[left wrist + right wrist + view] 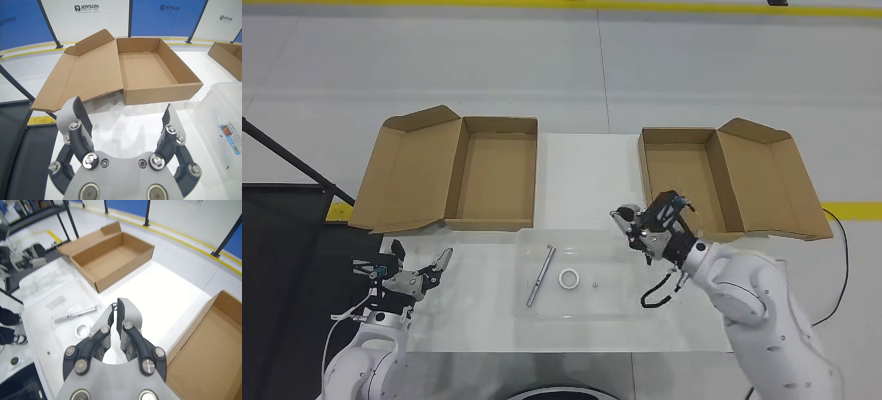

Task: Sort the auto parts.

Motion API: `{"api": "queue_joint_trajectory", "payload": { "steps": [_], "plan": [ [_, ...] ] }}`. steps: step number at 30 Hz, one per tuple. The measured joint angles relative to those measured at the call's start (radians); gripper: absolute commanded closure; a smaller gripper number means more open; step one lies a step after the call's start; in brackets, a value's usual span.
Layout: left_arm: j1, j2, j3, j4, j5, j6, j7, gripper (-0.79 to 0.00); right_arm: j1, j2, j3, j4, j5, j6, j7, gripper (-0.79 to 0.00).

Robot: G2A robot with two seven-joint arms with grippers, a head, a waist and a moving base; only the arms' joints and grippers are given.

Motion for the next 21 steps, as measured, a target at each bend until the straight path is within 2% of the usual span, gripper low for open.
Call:
{"api": "queue_joint_trajectory", "payload": {
  "steps": [4,8,11,14,17,21],
  "plan": [
    [0.0,0.0,0.0,0.0,0.0,0.0,0.0,-0.785,-0.026,0.003,0.083,0.014,0.092,-0.034,-0.158,0.0],
    [0.0,0.0,0.0,0.0,0.0,0.0,0.0,-0.785,-0.041,0.007,0.118,0.016,0.098,-0.05,-0.21,0.0],
    [0.0,0.0,0.0,0.0,0.0,0.0,0.0,-0.785,-0.031,0.008,0.113,0.014,0.028,0.013,-0.168,0.0],
    [0.0,0.0,0.0,0.0,0.0,0.0,0.0,-0.785,0.0,0.007,0.093,0.032,-0.102,0.127,-0.088,0.0],
    [0.0,0.0,0.0,0.0,0.0,0.0,0.0,-0.785,0.085,0.003,0.042,0.132,-0.219,0.222,0.006,0.0],
    [0.0,0.0,0.0,0.0,0.0,0.0,0.0,-0.785,0.217,-0.007,-0.023,0.327,-0.315,0.28,0.107,0.0]
  ]
}}
